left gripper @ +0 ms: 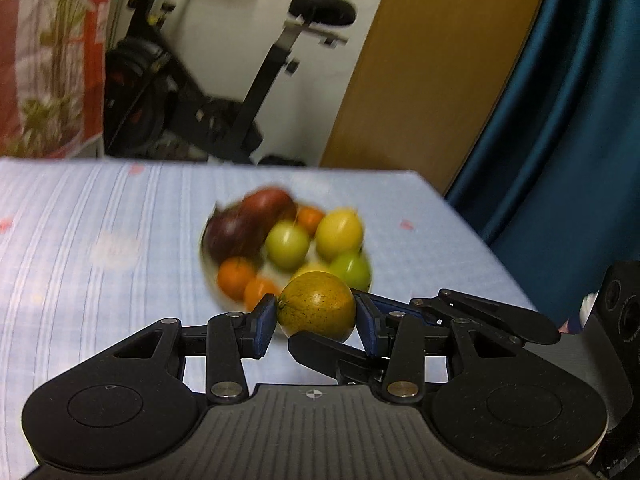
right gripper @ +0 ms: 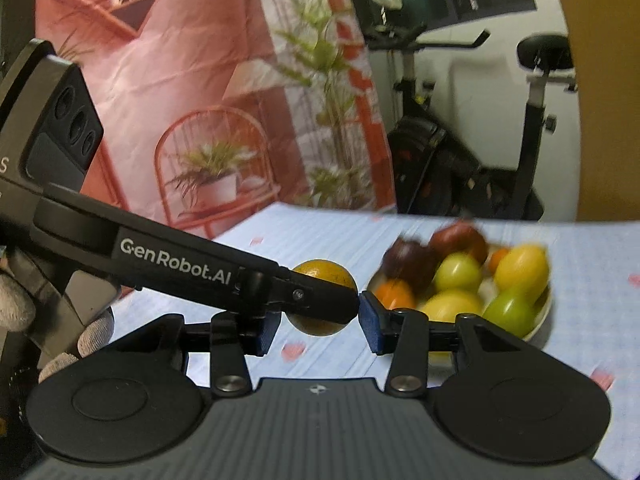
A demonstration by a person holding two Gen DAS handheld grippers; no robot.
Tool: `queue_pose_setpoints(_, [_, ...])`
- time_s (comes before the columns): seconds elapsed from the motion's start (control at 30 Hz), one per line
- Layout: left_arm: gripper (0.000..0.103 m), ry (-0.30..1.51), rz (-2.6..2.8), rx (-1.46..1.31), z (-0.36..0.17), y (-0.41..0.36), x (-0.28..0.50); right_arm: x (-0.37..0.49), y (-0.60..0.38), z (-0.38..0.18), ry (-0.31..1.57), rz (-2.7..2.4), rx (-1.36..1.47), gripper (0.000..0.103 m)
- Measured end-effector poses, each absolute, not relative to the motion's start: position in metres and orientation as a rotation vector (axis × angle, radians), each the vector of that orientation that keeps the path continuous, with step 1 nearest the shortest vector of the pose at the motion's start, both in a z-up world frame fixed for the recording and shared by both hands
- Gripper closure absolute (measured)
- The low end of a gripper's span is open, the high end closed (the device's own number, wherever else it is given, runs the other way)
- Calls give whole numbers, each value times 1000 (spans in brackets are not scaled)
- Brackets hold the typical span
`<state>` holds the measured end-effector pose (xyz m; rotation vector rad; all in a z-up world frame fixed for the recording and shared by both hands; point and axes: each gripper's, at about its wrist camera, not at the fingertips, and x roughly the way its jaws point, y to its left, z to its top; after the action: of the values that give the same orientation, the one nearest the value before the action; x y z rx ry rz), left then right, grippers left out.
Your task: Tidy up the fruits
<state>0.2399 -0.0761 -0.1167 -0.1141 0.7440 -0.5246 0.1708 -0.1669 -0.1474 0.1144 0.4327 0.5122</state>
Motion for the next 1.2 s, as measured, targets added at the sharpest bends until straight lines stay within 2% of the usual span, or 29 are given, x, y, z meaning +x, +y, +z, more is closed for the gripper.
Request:
queue_pose_setpoints(0.2, [58,770,-545,-151,-118,-96,283,201,-178,-133,397,455,80,58])
queue_pose_setpoints(0.57, [58,853,-518,-193,-167,-101,335,250,-185,-173,501,412,103,58])
queue_pose_setpoints(1.1, [58,878,-493,-171,-182,-107,345,271,-180,-193,539,377,86,57])
queue_pose_setpoints(1.2, [57,885,-480,-162,-181,-106,345,269,-177,-190,556,355,67,52])
